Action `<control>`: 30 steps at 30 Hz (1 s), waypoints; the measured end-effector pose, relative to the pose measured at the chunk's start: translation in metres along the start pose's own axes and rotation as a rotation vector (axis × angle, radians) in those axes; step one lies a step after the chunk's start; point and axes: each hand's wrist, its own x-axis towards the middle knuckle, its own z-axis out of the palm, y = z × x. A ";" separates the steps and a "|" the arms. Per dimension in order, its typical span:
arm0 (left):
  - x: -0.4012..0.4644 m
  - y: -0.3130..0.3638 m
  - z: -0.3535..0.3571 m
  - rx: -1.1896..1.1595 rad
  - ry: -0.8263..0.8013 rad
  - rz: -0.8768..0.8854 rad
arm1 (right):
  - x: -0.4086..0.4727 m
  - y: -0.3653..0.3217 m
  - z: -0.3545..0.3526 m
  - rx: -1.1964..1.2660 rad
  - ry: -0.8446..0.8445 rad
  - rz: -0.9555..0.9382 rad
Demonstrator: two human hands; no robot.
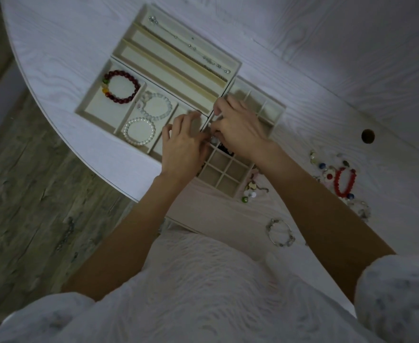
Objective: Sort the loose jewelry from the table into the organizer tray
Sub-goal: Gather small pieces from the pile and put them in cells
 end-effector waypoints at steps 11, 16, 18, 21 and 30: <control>-0.005 0.010 0.000 -0.114 0.014 -0.128 | -0.025 -0.007 0.022 0.336 0.204 0.212; -0.009 0.011 -0.007 -0.211 0.050 -0.095 | -0.066 -0.007 0.003 0.738 0.433 0.479; -0.016 0.014 -0.010 -0.232 0.075 -0.031 | -0.097 -0.005 0.002 0.669 0.471 0.503; -0.033 0.031 -0.011 -0.224 -0.037 0.105 | -0.142 -0.007 0.016 0.527 0.327 0.493; -0.046 0.063 0.001 -0.155 -0.160 0.222 | -0.167 -0.029 0.056 0.389 0.008 0.325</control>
